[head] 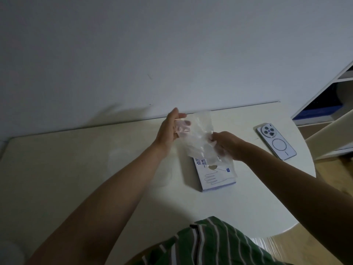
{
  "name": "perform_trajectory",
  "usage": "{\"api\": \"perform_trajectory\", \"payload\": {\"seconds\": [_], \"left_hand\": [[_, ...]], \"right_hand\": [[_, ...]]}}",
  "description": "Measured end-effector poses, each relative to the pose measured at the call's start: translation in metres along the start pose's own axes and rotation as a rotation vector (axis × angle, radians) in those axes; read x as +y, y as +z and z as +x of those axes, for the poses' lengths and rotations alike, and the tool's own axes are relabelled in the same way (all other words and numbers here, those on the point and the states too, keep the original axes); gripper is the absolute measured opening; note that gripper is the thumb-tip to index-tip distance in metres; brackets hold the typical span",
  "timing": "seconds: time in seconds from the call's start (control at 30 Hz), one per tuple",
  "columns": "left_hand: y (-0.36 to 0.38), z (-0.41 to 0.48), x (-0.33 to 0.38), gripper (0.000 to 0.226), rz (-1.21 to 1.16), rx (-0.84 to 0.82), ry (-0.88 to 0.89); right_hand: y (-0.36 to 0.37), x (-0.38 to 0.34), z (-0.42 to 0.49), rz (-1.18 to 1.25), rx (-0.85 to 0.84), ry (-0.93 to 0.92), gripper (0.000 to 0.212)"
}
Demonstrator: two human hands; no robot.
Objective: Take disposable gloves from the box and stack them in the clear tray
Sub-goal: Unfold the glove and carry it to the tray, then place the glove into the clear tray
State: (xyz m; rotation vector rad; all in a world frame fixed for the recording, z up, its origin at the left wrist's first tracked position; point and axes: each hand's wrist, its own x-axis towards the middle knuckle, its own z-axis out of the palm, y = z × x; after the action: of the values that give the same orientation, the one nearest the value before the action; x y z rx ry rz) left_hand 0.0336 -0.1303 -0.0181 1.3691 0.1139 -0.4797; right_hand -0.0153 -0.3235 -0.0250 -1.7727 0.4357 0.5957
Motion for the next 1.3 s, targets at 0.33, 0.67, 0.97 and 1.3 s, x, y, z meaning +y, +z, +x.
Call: {"api": "perform_trajectory", "payload": {"seconds": [0.33, 0.67, 0.97, 1.3], "left_hand": [[-0.059, -0.023, 0.000, 0.028, 0.715, -0.043, 0.139], [-0.142, -0.053, -0.007, 0.017, 0.727, 0.276, 0.063], [-0.170, -0.064, -0.027, 0.023, 1.173, 0.635, 0.075], [-0.168, -0.067, -0.033, 0.023, 1.347, 0.601, 0.006]], "right_hand": [[0.051, -0.030, 0.009, -0.311, -0.203, -0.044, 0.032], [0.109, -0.057, 0.027, -0.478, -0.239, -0.258, 0.058], [0.166, -0.078, 0.026, -0.658, 0.279, -1.023, 0.019], [0.205, -0.028, 0.049, -1.222, -0.194, -0.479, 0.065]]}}
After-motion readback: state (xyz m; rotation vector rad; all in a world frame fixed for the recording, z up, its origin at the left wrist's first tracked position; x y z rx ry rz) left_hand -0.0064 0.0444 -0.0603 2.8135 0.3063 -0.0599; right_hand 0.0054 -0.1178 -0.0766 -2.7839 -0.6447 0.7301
